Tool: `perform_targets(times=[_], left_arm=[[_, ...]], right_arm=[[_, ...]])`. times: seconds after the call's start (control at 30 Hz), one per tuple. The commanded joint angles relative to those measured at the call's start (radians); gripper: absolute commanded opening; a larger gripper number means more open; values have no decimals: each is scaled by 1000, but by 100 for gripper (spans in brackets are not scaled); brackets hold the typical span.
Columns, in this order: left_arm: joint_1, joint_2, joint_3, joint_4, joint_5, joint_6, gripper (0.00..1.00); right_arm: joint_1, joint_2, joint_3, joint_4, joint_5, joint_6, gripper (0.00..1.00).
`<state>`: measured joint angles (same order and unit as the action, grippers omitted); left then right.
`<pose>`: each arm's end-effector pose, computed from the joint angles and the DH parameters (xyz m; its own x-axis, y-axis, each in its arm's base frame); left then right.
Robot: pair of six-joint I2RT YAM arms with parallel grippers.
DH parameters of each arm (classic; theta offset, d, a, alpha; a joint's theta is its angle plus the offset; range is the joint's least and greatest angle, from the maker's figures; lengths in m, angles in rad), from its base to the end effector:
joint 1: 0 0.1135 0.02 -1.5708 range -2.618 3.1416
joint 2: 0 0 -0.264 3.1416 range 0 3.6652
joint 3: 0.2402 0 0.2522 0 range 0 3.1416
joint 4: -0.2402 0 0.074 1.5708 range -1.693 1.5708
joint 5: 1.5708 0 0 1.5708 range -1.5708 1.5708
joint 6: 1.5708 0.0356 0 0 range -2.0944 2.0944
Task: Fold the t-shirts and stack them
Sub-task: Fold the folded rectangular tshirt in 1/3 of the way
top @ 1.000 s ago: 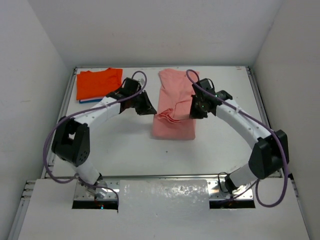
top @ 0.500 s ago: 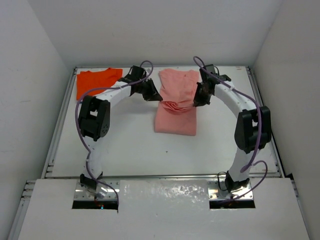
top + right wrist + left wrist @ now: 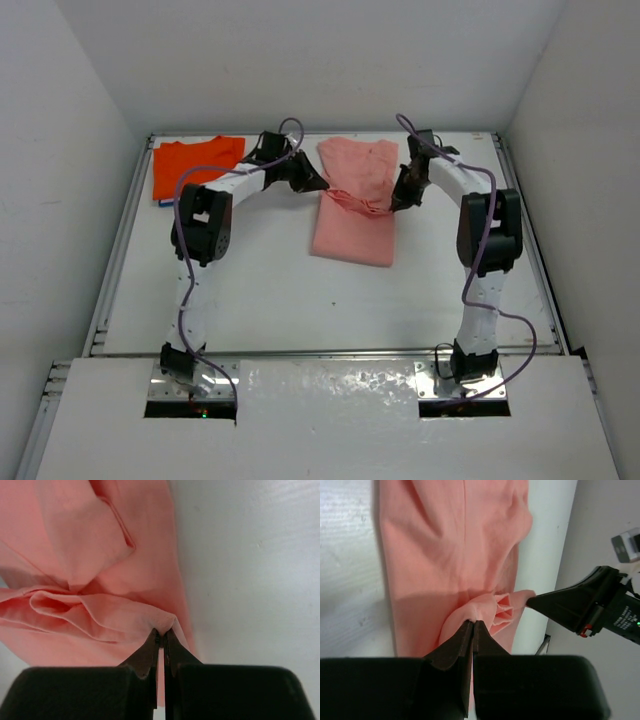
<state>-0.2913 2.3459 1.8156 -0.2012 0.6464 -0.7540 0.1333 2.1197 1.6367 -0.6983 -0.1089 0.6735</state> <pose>0.4944 -0.1706 0.1615 -0.9173 -0.2955 -0.2670 0.0421 0.5949 -0.8027 0.4396 0.0629 0.1769 -0.8246 0.5150 -0.2341 0.4367 0.8425 0.3154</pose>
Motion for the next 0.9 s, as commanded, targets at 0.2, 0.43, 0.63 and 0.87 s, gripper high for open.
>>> perform_targets(times=[0.2, 0.43, 0.63, 0.87], left_arm=[[14, 38, 47, 99, 30, 4, 11], [37, -48, -19, 57, -14, 76, 14], [75, -76, -58, 54, -70, 85, 22], [52, -135, -108, 60, -42, 123, 27]], right_arm=[[-24, 157, 207, 71, -123, 9, 36], [-41, 105, 181, 111, -101, 11, 42], [-47, 85, 178, 99, -89, -20, 43], [-47, 56, 172, 117, -132, -49, 43]])
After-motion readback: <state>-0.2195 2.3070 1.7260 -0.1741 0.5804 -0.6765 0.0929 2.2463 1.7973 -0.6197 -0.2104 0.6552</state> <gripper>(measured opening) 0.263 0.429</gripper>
